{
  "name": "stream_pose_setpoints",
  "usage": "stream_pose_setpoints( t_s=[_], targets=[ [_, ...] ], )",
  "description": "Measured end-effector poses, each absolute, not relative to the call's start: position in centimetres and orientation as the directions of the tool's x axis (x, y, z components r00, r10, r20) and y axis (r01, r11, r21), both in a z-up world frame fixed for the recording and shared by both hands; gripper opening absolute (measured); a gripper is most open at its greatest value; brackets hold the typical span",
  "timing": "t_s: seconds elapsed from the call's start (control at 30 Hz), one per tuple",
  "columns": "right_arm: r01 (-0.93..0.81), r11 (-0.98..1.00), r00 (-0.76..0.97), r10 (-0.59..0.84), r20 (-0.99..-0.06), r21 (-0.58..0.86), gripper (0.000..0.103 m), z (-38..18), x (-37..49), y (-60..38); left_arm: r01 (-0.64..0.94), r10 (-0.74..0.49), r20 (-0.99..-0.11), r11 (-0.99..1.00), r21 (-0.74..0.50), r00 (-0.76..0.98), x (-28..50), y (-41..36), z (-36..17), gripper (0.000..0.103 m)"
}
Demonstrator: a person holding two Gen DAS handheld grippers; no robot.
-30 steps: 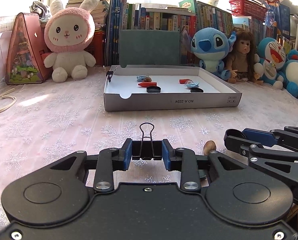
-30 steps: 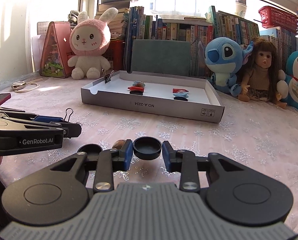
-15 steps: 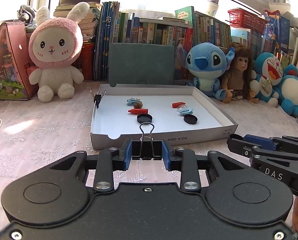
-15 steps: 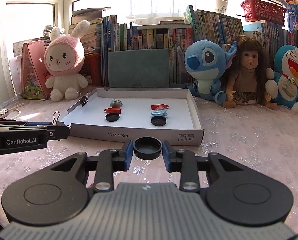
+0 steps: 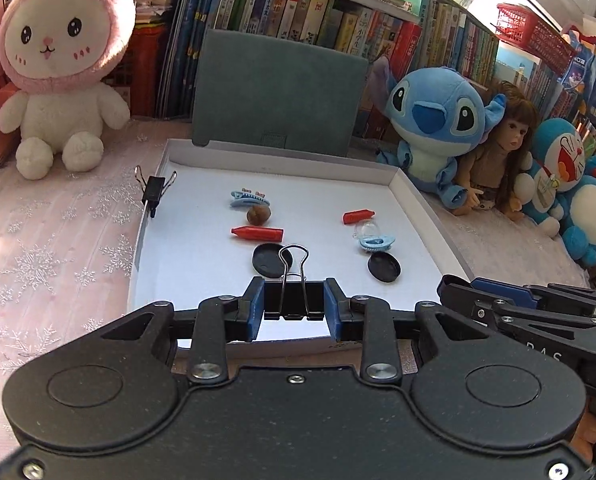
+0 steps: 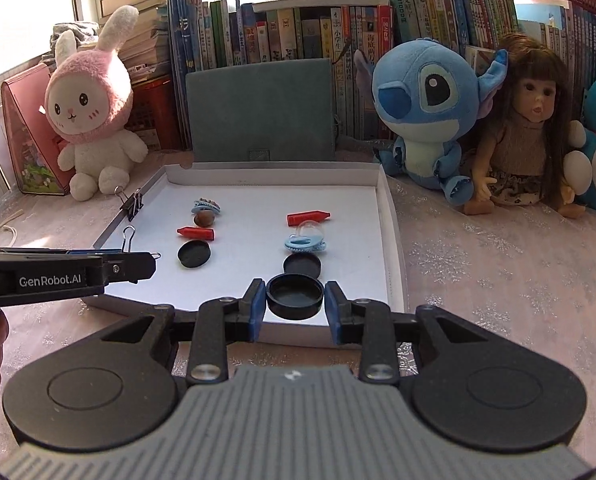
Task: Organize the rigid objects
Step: 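Carry the binder clip and black lid in both grippers over the tray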
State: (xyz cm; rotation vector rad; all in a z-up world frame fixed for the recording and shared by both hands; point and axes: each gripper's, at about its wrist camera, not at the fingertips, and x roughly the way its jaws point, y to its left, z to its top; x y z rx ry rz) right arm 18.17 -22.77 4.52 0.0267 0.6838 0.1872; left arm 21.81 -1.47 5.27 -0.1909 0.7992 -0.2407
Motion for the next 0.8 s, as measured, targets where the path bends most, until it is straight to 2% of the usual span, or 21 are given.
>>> stream_pose_setpoints(
  t_s=[0.27,0.8],
  targets=[
    [-0.153,0.985,0.659,0.160,-0.735,0.077,0.037,2.9,22.5,-22.8,0.117,-0.262,-0.753,0.963,-0.242,0.604,24.9,-2.5,2.8,0.029],
    [-0.147,0.986,0.626,0.154,-0.765,0.078,0.037,1.5,25.2,-21.7,0.111,-0.199,-0.761,0.980,-0.166,0.618,27.3,-3.2,1.7,0.029]
  ],
)
